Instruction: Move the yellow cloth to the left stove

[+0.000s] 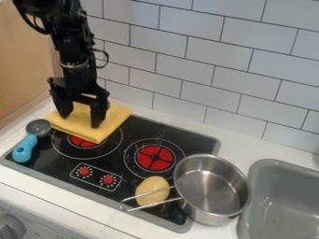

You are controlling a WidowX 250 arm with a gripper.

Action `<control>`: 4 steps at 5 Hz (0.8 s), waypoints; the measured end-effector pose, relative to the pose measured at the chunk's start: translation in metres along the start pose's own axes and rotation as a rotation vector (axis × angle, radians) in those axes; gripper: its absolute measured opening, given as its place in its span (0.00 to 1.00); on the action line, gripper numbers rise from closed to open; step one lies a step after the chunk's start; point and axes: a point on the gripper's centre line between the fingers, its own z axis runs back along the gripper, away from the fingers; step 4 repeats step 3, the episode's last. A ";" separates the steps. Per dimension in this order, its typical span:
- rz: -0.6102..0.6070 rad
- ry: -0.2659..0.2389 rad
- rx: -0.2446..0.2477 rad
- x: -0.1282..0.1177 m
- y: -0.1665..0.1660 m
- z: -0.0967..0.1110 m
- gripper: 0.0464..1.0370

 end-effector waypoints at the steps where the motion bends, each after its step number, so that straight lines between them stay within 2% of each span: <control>1: -0.009 -0.015 -0.008 0.001 -0.001 0.007 0.96; 2: -0.017 -0.074 -0.001 0.007 -0.002 0.029 0.96; 3: -0.019 -0.118 -0.019 -0.002 0.000 0.046 0.96; 4: -0.019 -0.118 -0.019 -0.002 0.000 0.046 0.96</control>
